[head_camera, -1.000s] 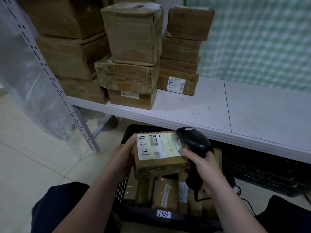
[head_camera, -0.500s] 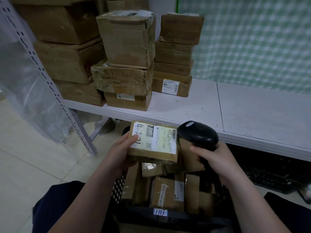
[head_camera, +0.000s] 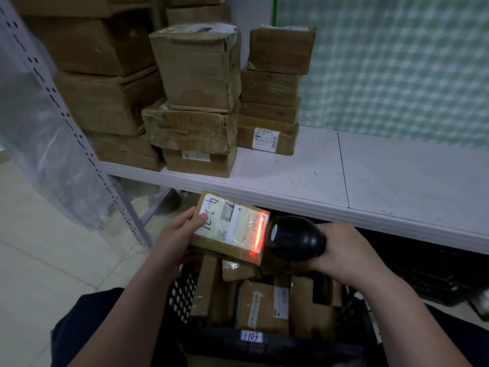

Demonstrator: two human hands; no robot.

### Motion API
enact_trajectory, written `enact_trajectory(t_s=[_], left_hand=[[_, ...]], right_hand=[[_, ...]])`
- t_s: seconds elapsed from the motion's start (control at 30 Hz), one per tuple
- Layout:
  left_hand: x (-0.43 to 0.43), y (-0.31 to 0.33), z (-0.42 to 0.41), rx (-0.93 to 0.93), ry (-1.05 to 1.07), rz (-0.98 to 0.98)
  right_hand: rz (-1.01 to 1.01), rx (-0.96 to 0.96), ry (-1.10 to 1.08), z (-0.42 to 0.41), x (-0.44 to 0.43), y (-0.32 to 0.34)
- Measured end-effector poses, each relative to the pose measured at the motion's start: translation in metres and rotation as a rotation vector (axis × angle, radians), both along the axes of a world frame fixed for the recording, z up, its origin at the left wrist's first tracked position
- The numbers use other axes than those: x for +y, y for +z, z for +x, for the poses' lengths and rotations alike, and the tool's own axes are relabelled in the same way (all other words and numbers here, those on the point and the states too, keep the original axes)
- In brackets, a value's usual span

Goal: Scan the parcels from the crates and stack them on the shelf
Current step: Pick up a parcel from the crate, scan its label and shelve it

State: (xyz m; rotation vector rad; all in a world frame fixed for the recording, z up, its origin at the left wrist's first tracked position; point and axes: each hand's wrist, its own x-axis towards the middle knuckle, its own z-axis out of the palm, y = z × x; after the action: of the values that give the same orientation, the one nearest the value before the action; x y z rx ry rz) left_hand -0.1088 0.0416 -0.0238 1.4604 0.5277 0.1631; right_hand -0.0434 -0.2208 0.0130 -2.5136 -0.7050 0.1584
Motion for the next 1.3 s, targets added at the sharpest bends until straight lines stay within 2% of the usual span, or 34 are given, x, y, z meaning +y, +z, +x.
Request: enact_trajectory(t_s=[0.33, 0.57, 0.73, 0.87, 1.0, 1.07, 1.2, 1.3], left_hand=[[-0.003, -0.001, 0.002, 0.021, -0.013, -0.017], [-0.012, 0.009, 0.027, 0.069, -0.035, -0.082], [-0.030, 0.026, 0.066, 0.055, -0.025, -0.087], [-0.041, 0.033, 0.099, 0.094, 0.033, -0.171], [-0.050, 0.038, 0.126, 0.072, 0.118, -0.261], [-0.057, 0.037, 0.134, 0.026, 0.151, -0.127], [-0.070, 0.025, 0.133, -0.075, 0.097, 0.656], [-0.074, 0.008, 0.139, -0.156, -0.040, 1.036]], right_hand=[[0.003, -0.019, -0.018, 0.003, -0.004, 0.001], [0.204, -0.004, -0.208, 0.015, -0.010, -0.007], [0.427, 0.102, -0.285, 0.030, -0.012, 0.001], [0.492, 0.142, -0.347, 0.041, -0.012, 0.003], [0.473, 0.147, -0.375, 0.053, -0.011, 0.002], [0.468, 0.150, -0.393, 0.059, -0.010, 0.001], [0.477, 0.172, -0.398, 0.067, -0.009, 0.000], [0.488, 0.175, -0.399, 0.070, -0.007, -0.003]])
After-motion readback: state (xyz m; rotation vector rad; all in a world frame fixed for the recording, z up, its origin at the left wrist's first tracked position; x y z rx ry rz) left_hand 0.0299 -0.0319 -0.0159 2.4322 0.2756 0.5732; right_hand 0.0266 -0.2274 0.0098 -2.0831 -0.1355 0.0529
